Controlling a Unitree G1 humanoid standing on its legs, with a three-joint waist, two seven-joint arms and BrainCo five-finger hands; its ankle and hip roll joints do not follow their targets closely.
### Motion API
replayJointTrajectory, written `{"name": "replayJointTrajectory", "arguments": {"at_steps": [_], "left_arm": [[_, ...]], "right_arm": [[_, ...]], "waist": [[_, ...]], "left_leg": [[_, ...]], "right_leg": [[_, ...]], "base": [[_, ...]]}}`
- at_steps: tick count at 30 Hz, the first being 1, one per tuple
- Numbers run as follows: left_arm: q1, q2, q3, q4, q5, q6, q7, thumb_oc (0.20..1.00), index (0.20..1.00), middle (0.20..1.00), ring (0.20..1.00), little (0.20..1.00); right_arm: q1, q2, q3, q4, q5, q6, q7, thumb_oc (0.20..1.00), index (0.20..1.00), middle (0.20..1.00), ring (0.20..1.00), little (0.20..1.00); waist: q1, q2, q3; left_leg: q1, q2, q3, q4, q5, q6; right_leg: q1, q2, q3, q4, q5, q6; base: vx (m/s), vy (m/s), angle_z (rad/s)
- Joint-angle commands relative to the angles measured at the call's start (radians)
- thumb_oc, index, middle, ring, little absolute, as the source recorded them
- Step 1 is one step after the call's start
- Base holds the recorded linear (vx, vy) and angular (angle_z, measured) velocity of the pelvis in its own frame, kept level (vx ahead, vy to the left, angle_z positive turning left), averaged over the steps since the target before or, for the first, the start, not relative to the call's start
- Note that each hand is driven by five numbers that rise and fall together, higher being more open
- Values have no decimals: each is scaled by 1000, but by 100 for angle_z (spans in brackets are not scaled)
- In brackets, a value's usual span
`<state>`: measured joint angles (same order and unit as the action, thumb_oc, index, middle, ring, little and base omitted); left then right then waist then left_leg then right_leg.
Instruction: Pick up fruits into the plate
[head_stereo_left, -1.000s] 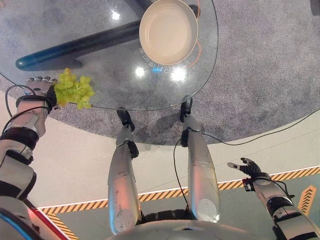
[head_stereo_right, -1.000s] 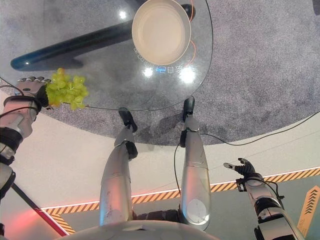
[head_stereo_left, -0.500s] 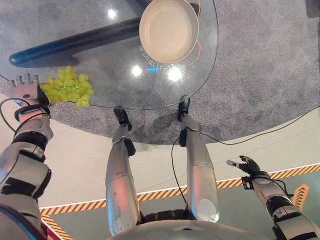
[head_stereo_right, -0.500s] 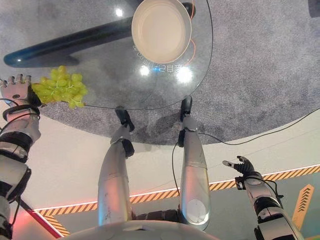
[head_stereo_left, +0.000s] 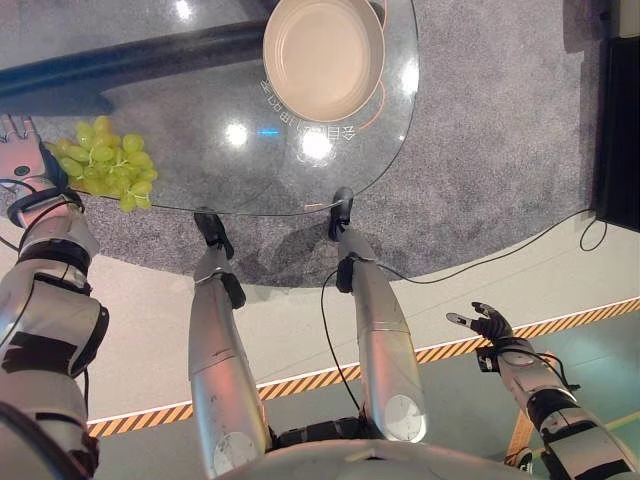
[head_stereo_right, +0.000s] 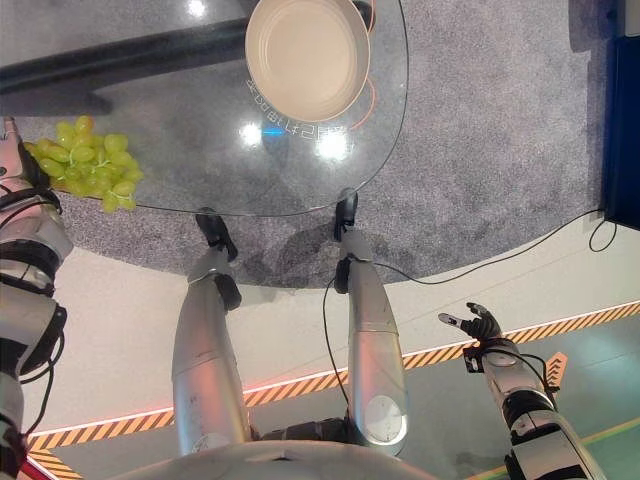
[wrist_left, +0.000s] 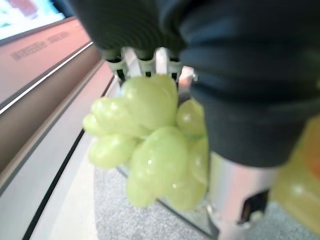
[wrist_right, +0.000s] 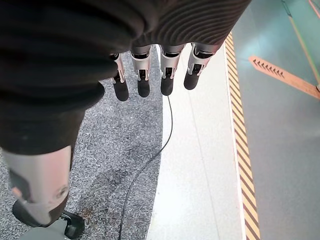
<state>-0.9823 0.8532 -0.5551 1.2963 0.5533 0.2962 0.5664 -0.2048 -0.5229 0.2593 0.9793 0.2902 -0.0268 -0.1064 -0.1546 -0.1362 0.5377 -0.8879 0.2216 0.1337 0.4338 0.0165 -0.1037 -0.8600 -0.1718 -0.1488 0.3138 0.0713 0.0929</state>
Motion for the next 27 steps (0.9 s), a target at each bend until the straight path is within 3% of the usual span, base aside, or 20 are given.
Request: {"name": "replayJointTrajectory", "arguments": {"at_steps": [1,5,6,7,8,9,13,18,27], "left_arm": [[-29,-21,-61,36,93,-55,-35,1000,1000,1000,1000,1000],[-28,-31,-85,41,118,-83,-104,1000,1000,1000,1000,1000],[-26,-34,-101,39,129,-84,-130,893,893,893,893,893],[-21,-39,-116,38,140,-108,-166,592,592,592,592,592],[-17,-42,-128,35,152,-124,-194,460,460,460,460,460],[-4,-50,-144,26,170,-132,-225,200,200,200,200,200],[26,-66,-205,-4,164,-169,-339,200,200,200,200,200],[50,-64,-246,-55,155,-197,-369,200,200,200,200,200],[117,-50,-181,-139,12,-236,-173,200,200,200,200,200]], "right_arm": [[13,-12,46,10,43,-5,-27,1000,1000,1000,1000,1000],[9,-15,42,9,42,-8,-33,1000,1000,1000,1000,1000],[5,-19,40,6,45,-7,-36,1000,1000,1000,1000,1000],[3,-23,38,-1,41,-5,-40,1000,1000,1000,1000,1000],[0,-27,36,-3,42,-5,-40,1000,1000,1000,1000,1000],[-3,-32,33,-16,40,2,-44,1000,1000,1000,1000,1000],[-18,-54,23,-36,34,12,-47,1000,1000,1000,1000,1000],[-40,-81,11,-45,26,14,-43,1000,1000,1000,1000,1000],[-30,-83,-1,-74,-1,-5,-53,1000,1000,1000,1000,1000]], "waist": [[-33,-39,-18],[-37,-33,-18],[-39,-30,-18],[-41,-26,-18],[-41,-23,-18],[-42,-19,-18],[-46,0,-18],[-44,24,-18],[-31,54,-18]], "left_leg": [[18,-101,42,-4,-98,26],[20,-99,48,-7,-96,24],[20,-100,50,-8,-95,23],[22,-101,51,-11,-95,22],[24,-102,53,-13,-95,21],[26,-104,54,-14,-95,21],[39,-109,63,-18,-95,21],[55,-115,73,-21,-96,19],[93,-127,85,-40,-88,18]], "right_leg": [[-1,106,5,10,-9,6],[-3,103,4,9,-8,7],[-5,102,6,8,-7,7],[-5,102,7,5,-7,8],[-4,102,7,3,-6,8],[-3,102,9,2,-6,8],[2,98,12,-2,-8,10],[14,92,16,-7,-13,10],[46,80,17,-12,-27,10]], "base": [[0,0,0],[0,0,0],[0,0,0],[-5,31,-1],[-1,38,-2],[0,40,-1],[2,57,-2],[7,52,-4],[5,27,0]]}}
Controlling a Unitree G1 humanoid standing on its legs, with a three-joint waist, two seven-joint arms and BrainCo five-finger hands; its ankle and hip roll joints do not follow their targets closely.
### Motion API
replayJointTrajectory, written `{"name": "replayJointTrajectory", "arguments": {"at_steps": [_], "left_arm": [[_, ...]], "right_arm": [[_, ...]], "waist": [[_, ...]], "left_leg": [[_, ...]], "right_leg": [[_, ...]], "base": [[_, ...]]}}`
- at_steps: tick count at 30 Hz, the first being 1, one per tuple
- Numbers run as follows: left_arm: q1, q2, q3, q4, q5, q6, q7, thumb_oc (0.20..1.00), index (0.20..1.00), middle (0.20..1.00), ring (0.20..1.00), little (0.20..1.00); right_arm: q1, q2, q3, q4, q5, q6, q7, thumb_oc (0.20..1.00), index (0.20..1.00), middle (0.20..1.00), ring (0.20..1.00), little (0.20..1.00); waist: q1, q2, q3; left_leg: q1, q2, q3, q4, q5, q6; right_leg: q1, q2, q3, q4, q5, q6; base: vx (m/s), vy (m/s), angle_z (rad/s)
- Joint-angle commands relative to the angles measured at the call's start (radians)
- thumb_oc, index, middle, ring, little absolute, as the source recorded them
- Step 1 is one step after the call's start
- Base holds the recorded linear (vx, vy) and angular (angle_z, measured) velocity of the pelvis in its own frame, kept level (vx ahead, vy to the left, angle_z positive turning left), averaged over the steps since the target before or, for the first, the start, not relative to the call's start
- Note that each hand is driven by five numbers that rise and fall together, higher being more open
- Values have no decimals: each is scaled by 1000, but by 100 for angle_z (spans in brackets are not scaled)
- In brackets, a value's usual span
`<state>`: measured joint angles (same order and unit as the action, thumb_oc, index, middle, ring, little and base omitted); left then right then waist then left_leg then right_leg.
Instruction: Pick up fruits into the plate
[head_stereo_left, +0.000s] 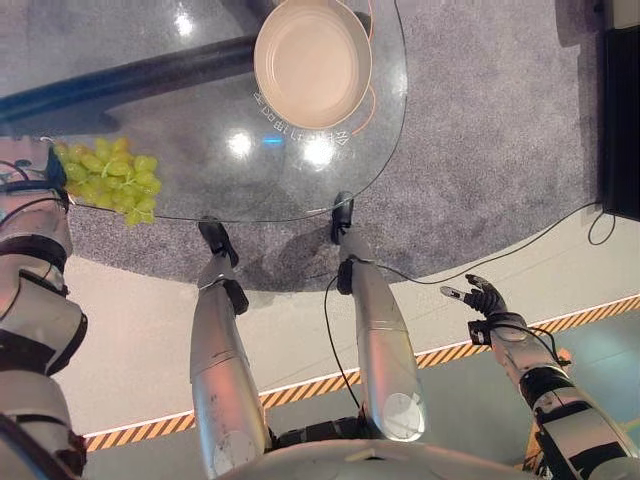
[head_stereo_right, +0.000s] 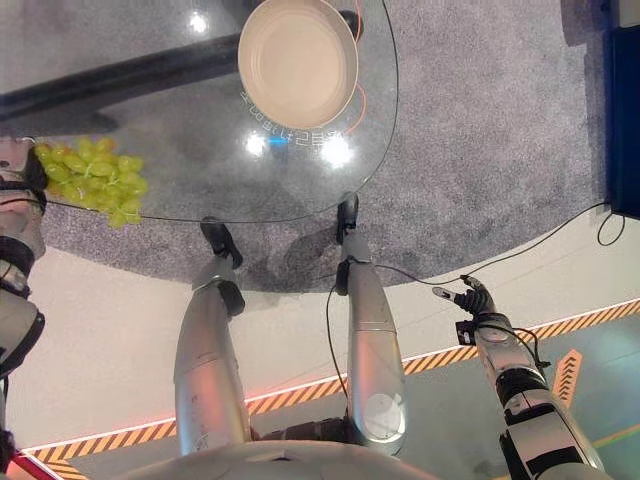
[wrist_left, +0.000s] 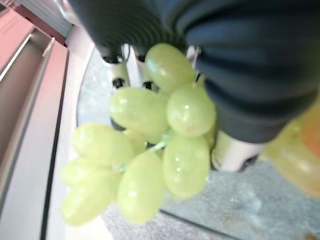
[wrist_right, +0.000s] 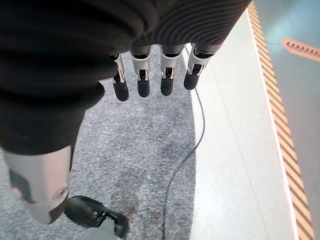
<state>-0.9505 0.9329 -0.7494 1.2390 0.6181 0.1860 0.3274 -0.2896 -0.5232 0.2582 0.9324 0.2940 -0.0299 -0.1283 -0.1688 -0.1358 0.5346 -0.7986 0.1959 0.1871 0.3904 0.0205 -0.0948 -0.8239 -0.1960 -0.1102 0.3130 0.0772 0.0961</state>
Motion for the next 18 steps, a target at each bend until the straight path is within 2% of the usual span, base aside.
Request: {"name": "replayJointTrajectory", "arguments": {"at_steps": [1,2,3,5,6,7,12,18], "left_arm": [[93,-126,29,-91,-75,-141,99,200,200,200,200,200],[90,-121,44,-99,-95,-147,129,200,200,200,200,200],[111,-118,69,-115,-113,-171,174,200,200,200,200,200],[119,-112,93,-135,-126,-187,200,200,200,200,200,200],[133,-101,152,-177,-170,-229,277,200,200,200,200,200],[141,-98,178,-202,-188,-246,304,200,200,200,200,200],[179,-105,292,-326,-282,-318,364,200,200,200,200,200],[227,-160,396,-474,-387,-410,402,200,200,200,200,200]], "right_arm": [[58,-80,1,-37,-9,-4,-35,1000,1000,1000,1000,1000],[50,-80,-1,-46,-10,-9,-38,1000,1000,1000,1000,1000],[63,-76,5,-59,-13,-12,-41,1000,1000,1000,1000,1000],[67,-72,8,-72,-15,-13,-48,1000,1000,1000,1000,1000],[70,-61,11,-111,-22,-12,-61,1000,1000,1000,1000,1000],[75,-57,14,-128,-26,-9,-69,1000,1000,1000,1000,1000],[103,-30,24,-190,-46,-4,-92,1000,1000,1000,1000,1000],[118,9,31,-218,-62,6,-103,1000,1000,1000,1000,1000]], "waist": [[-14,56,-15],[-16,54,-15],[-8,60,-15],[-4,61,-15],[0,61,-15],[4,63,-15],[21,69,-15],[45,72,-15]], "left_leg": [[8,-103,32,0,-91,9],[-13,-108,44,-14,-52,17],[17,-108,32,-12,-84,9],[23,-109,33,-16,-83,9],[15,-116,45,-38,-44,17],[22,-118,46,-43,-43,18],[61,-124,44,-63,-44,19],[115,-129,34,-87,-45,25]], "right_leg": [[14,104,-22,-12,-34,7],[-7,98,-25,-24,-3,-2],[21,102,-24,-14,-37,6],[27,101,-26,-15,-38,7],[18,92,-33,-30,-11,-1],[23,90,-35,-31,-12,-1],[60,80,-51,-31,-24,2],[114,70,-66,-39,-35,6]], "base": [[-69,16,3],[-1,27,5],[-4,25,6],[-6,16,2],[-79,-3,-2],[-80,-1,2],[0,-4,5],[10,-35,3]]}}
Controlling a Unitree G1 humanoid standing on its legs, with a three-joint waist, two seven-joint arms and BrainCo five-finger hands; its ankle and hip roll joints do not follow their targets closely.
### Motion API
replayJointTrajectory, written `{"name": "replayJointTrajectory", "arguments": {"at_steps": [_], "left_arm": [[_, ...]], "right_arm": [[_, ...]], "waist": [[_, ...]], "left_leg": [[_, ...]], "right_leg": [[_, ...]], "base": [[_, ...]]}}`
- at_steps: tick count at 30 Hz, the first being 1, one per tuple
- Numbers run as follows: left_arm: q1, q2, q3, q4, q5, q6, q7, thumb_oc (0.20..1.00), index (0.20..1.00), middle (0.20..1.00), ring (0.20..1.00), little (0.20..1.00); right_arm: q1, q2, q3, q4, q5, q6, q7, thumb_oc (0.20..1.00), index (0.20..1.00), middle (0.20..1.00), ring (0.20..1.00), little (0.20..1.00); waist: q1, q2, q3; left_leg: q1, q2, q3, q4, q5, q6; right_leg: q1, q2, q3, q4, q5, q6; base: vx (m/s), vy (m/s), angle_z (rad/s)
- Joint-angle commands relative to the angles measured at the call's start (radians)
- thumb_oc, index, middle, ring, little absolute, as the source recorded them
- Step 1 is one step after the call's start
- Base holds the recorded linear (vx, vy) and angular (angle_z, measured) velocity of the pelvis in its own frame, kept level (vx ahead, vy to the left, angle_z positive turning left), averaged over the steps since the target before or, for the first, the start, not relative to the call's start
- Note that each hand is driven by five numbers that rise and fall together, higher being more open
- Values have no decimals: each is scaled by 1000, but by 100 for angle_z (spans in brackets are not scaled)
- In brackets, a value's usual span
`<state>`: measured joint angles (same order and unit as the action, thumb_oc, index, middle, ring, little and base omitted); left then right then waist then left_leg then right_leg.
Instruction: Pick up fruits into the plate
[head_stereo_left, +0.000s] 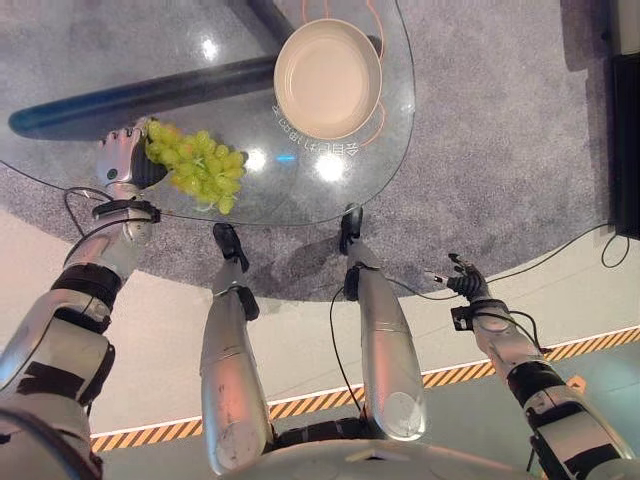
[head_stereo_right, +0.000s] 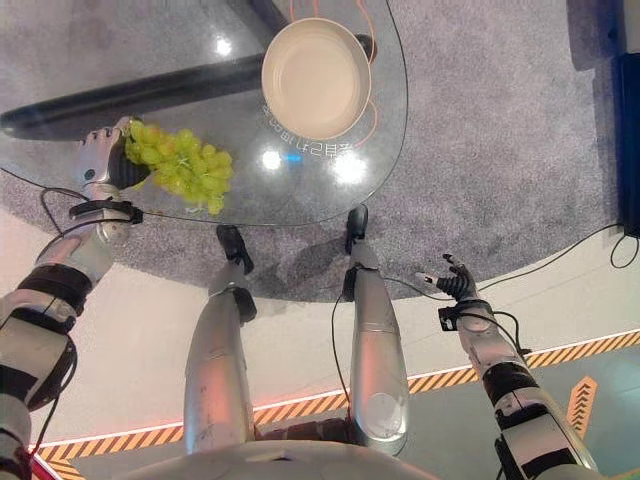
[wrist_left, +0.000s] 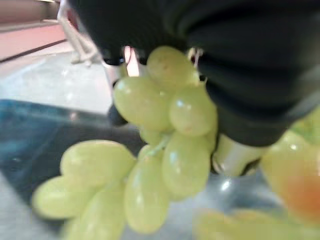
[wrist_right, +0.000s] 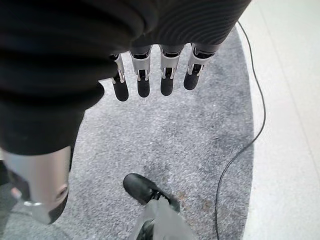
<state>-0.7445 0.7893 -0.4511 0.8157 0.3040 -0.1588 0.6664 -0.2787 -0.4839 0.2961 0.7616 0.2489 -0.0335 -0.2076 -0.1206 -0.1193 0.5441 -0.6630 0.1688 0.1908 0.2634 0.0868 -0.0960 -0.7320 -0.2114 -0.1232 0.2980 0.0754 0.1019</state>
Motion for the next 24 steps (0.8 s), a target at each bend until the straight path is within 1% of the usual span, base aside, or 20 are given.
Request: {"name": "replayJointTrajectory", "arguments": {"at_steps": [1,6,10,11,13,15,17,18,20,22,24], "left_arm": [[35,-32,116,-85,-100,-96,74,200,200,200,200,200],[52,-67,136,-179,-129,-124,94,200,200,200,200,200],[57,-77,156,-236,-168,-167,89,200,200,200,200,200],[58,-76,160,-248,-172,-168,87,200,200,200,200,200],[58,-77,164,-280,-178,-189,87,200,200,200,200,200],[59,-77,165,-317,-178,-186,83,200,200,200,200,200],[68,-77,170,-353,-175,-190,68,200,200,200,200,200],[72,-76,170,-364,-167,-185,59,200,200,200,200,200],[87,-65,168,-401,-143,-177,32,200,200,200,200,200],[111,-47,167,-437,-122,-168,-3,200,200,200,200,200],[126,-32,167,-454,-105,-162,-26,200,200,200,200,200]], "right_arm": [[111,-23,-7,-53,-17,13,-27,1000,1000,1000,1000,1000],[112,-4,-4,-68,-22,25,-40,1000,1000,1000,1000,1000],[118,1,-7,-77,-24,12,-47,1000,1000,1000,1000,1000],[121,0,-9,-80,-25,8,-47,1000,1000,1000,1000,1000],[128,0,-12,-92,-30,-18,-54,1000,1000,1000,1000,1000],[133,-1,-12,-125,-41,-36,-63,1000,1000,1000,1000,1000],[143,-5,-11,-179,-88,-67,-81,1000,1000,1000,1000,1000],[146,-8,-11,-202,-96,-65,-84,1000,1000,1000,1000,1000],[152,-22,-13,-271,-142,-86,-89,1000,1000,1000,1000,1000],[153,-38,-24,-337,-200,-133,-88,1000,1000,1000,1000,1000],[145,-56,-33,-395,-244,-138,-81,1000,1000,1000,1000,1000]], "waist": [[3,57,-24],[11,56,-24],[12,55,-24],[12,55,-24],[11,58,-24],[11,61,-24],[11,63,-24],[11,63,-24],[13,62,-24],[16,65,-24],[20,68,-24]], "left_leg": [[-6,-103,28,37,-114,27],[17,-102,24,38,-119,29],[39,-101,25,32,-120,31],[43,-101,25,32,-121,32],[55,-102,26,31,-123,33],[69,-103,26,30,-125,33],[102,-103,28,23,-127,33],[116,-103,28,20,-128,33],[158,-100,30,12,-129,32],[219,-96,32,-1,-129,30],[269,-93,33,-17,-129,27]], "right_leg": [[39,82,-59,-26,-37,0],[65,76,-65,-25,-43,-2],[88,76,-66,-29,-47,-3],[91,76,-66,-29,-48,-3],[102,75,-64,-27,-53,-5],[115,74,-65,-23,-60,-5],[145,72,-67,-23,-69,-4],[158,71,-68,-25,-71,-3],[203,67,-74,-29,-80,-1],[261,60,-78,-35,-87,5],[311,53,-80,-48,-89,10]], "base": [[11,-35,2],[11,-17,1],[9,-8,2],[0,0,0],[0,0,0],[0,0,0],[0,0,0],[0,0,0],[0,0,0],[0,0,0],[17,4,4]]}}
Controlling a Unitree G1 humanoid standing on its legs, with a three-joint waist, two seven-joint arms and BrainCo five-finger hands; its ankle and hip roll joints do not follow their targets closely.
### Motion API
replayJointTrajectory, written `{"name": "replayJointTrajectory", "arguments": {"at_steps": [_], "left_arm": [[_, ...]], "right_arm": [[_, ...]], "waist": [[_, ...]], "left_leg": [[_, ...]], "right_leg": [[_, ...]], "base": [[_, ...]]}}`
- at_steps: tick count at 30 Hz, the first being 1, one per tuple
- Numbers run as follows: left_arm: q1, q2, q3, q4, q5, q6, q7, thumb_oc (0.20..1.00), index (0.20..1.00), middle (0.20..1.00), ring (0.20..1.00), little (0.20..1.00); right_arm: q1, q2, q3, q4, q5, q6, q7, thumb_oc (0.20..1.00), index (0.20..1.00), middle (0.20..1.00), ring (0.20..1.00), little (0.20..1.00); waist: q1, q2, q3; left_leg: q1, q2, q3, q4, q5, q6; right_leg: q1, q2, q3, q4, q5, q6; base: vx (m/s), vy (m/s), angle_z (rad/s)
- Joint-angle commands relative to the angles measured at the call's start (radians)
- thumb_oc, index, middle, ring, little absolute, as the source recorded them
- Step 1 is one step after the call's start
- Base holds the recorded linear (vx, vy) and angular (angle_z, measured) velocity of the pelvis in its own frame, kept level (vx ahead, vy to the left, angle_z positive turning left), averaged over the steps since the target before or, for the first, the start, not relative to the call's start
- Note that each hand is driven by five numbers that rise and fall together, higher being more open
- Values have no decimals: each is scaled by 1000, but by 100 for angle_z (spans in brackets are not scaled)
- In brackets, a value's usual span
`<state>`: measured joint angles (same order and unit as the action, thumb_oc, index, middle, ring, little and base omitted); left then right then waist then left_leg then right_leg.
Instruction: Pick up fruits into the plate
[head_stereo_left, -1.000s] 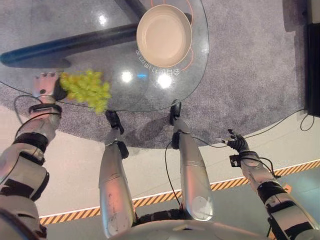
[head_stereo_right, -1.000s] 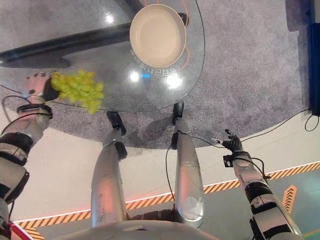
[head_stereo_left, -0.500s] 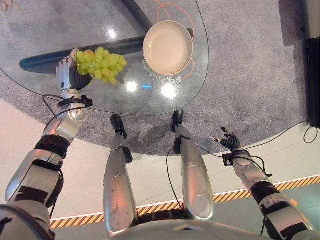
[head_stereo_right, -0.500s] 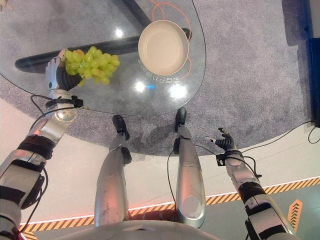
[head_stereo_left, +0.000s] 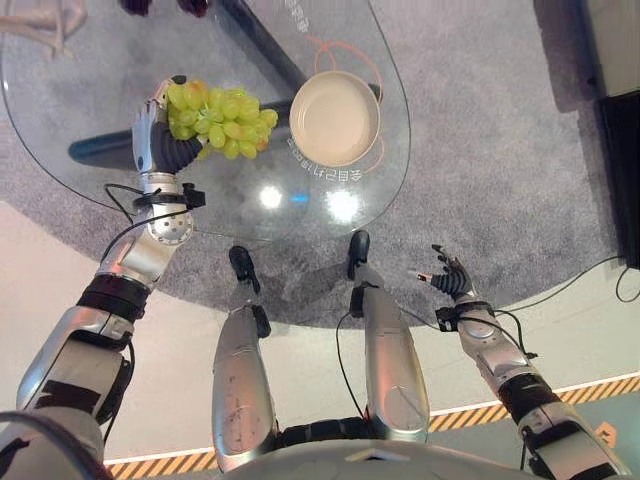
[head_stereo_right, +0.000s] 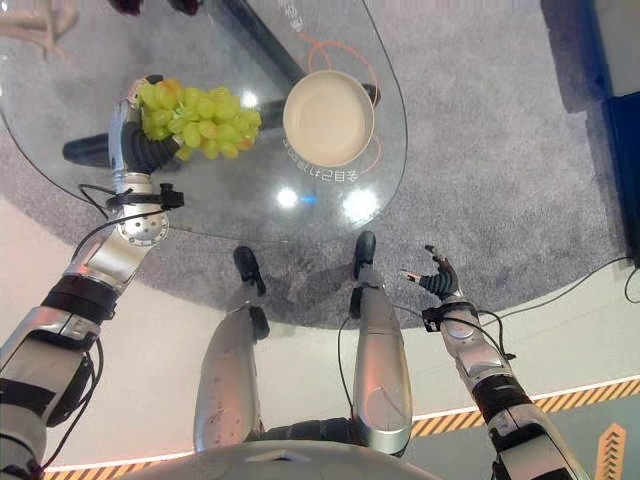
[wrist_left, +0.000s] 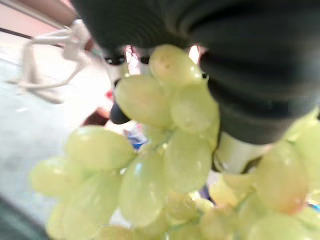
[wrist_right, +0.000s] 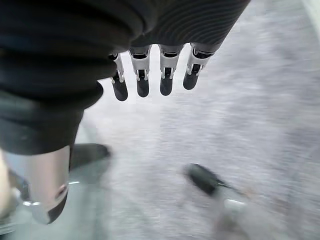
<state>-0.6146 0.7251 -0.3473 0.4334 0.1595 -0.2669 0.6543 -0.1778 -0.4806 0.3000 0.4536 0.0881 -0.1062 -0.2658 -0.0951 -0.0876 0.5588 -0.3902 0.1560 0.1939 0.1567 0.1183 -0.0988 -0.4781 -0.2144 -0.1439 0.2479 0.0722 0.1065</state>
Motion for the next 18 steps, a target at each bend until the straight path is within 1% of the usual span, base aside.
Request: {"name": "replayJointTrajectory", "arguments": {"at_steps": [1,3,4,6,8,11,12,14,15,16,17,18], "left_arm": [[13,41,68,-87,48,-50,-29,200,200,200,200,200],[35,52,72,-106,74,-43,-43,200,200,200,200,200],[81,73,73,-134,89,-38,-60,200,200,200,200,200],[125,88,81,-154,112,-33,-86,200,200,200,200,200],[180,98,92,-172,159,-30,-122,200,200,200,200,200],[202,107,87,-177,182,-22,-151,200,200,200,200,200],[210,106,85,-178,196,-19,-161,200,200,200,200,200],[234,103,76,-172,236,-12,-201,200,200,200,200,200],[236,103,75,-172,241,-12,-204,200,200,200,200,200],[239,102,67,-169,253,-10,-214,200,200,200,200,200],[245,98,56,-156,272,-10,-225,200,200,200,200,200],[248,95,52,-151,282,-13,-226,200,200,200,200,200]], "right_arm": [[37,-73,-47,-122,-96,-67,-4,1000,1000,1000,1000,1000],[33,-93,-56,-160,-119,-92,19,1000,1000,1000,1000,1000],[34,-122,-67,-220,-139,-89,65,1000,1000,1000,1000,1000],[31,-153,-71,-282,-135,-83,134,1000,1000,1000,1000,1000],[16,-191,-71,-367,-123,-56,243,1000,1000,1000,1000,1000],[-15,-213,-65,-419,-113,-33,308,1000,1000,1000,1000,1000],[-33,-215,-60,-434,-113,-15,336,1000,1000,1000,1000,1000],[-94,-216,-40,-475,-93,33,413,1000,1000,1000,1000,1000],[-100,-215,-36,-479,-89,39,421,1000,1000,1000,1000,1000],[-117,-211,-24,-492,-64,67,446,1000,1000,1000,1000,1000],[-145,-191,2,-503,-19,110,474,1000,1000,1000,1000,1000],[-153,-181,11,-504,-5,120,486,1000,1000,1000,1000,1000]], "waist": [[-3,40,-39],[0,42,-40],[4,47,-80],[7,52,-129],[16,57,-194],[23,57,-241],[27,58,-257],[40,62,-309],[41,62,-315],[46,63,-330],[52,67,-355],[54,68,-364]], "left_leg": [[33,-77,29,78,-157,28],[77,-73,29,59,-153,24],[122,-66,30,30,-144,16],[170,-59,31,-6,-129,9],[245,-47,33,-56,-118,-3],[286,-35,36,-93,-99,-10],[302,-31,36,-104,-94,-13],[340,-19,31,-125,-86,-18],[344,-19,30,-128,-85,-18],[353,-15,29,-132,-83,-20],[370,-11,28,-137,-82,-22],[377,-10,26,-138,-83,-23]], "right_leg": [[95,52,-60,-9,-85,10],[142,46,-64,-28,-82,14],[192,39,-69,-58,-76,18],[245,32,-74,-96,-66,21],[328,29,-82,-144,-65,27],[374,29,-88,-175,-54,30],[391,29,-92,-182,-53,30],[438,26,-100,-197,-53,31],[444,26,-101,-200,-53,31],[455,24,-105,-204,-53,31],[477,21,-110,-212,-53,30],[484,21,-110,-215,-54,29]], "base": [[0,0,0],[45,1,-3],[131,4,-1],[182,14,0],[202,11,3],[94,-15,0],[135,-18,2],[138,-7,3],[83,-5,2],[97,-3,4],[105,-1,4],[97,4,2]]}}
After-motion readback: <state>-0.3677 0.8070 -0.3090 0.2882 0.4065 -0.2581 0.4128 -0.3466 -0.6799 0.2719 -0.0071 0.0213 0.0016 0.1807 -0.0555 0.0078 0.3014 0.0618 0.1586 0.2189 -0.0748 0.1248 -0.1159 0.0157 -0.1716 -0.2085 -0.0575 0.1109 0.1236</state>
